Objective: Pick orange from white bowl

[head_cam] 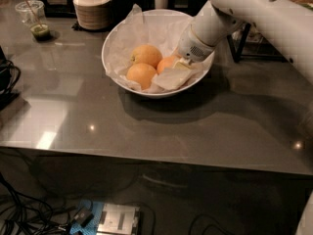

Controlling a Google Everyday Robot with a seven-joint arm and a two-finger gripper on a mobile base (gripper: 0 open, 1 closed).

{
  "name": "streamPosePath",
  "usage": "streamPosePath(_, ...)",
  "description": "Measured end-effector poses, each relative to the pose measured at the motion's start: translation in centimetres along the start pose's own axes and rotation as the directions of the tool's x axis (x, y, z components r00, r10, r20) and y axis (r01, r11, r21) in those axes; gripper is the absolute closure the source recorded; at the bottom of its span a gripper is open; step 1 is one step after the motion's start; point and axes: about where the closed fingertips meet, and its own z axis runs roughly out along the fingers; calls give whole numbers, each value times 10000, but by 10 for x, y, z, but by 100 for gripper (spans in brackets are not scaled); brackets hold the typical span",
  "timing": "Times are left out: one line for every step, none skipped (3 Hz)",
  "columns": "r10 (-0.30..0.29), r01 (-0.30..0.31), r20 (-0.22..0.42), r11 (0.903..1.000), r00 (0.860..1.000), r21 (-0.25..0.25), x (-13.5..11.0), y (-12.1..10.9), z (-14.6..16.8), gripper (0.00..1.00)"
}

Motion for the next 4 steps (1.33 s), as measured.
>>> streamPosePath(168, -169, 205, 9999, 9996, 27, -1, 0, -4, 100)
streamPosePath(351, -430, 1277, 9973, 9912, 593, -10, -3, -44, 100)
streamPosePath(320, -505, 1834, 9940, 9825, 972, -17, -6, -70, 100)
streamPosePath(81, -419, 2557, 9910, 9667, 1270, -27, -6, -95, 100)
